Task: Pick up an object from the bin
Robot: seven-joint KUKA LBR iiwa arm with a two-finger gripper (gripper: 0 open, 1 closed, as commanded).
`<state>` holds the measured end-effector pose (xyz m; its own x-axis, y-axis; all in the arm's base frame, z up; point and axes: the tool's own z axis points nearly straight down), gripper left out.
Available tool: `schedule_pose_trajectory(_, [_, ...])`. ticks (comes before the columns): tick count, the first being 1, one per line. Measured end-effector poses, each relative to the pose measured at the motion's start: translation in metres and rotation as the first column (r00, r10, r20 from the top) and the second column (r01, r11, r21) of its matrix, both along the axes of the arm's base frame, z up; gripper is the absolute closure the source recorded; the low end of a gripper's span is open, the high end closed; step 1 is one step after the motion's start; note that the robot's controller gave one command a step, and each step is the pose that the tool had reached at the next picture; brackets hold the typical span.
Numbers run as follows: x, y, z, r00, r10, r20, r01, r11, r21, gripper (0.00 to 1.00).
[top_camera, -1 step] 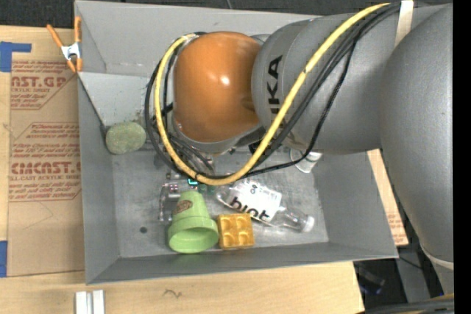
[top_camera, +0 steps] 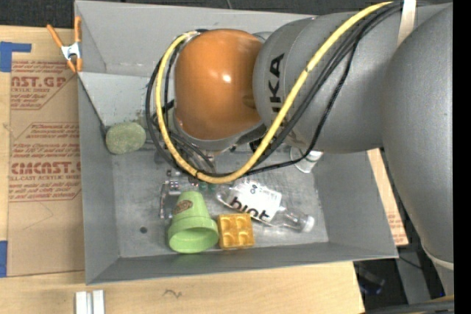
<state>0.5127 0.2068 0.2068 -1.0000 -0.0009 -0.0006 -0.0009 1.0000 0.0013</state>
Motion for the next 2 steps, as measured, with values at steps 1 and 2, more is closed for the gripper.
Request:
schedule_pose_trajectory(1, [-0.003, -0.012, -0.03, 0.987, 0.158, 0.01, -0.158, 0.987, 0.002, 0.0])
schedule_pose_trajectory(2, [-0.033, -0.083, -0.047, 0.945, 0.327, -0.004, -0.327, 0.945, -0.003, 0.0])
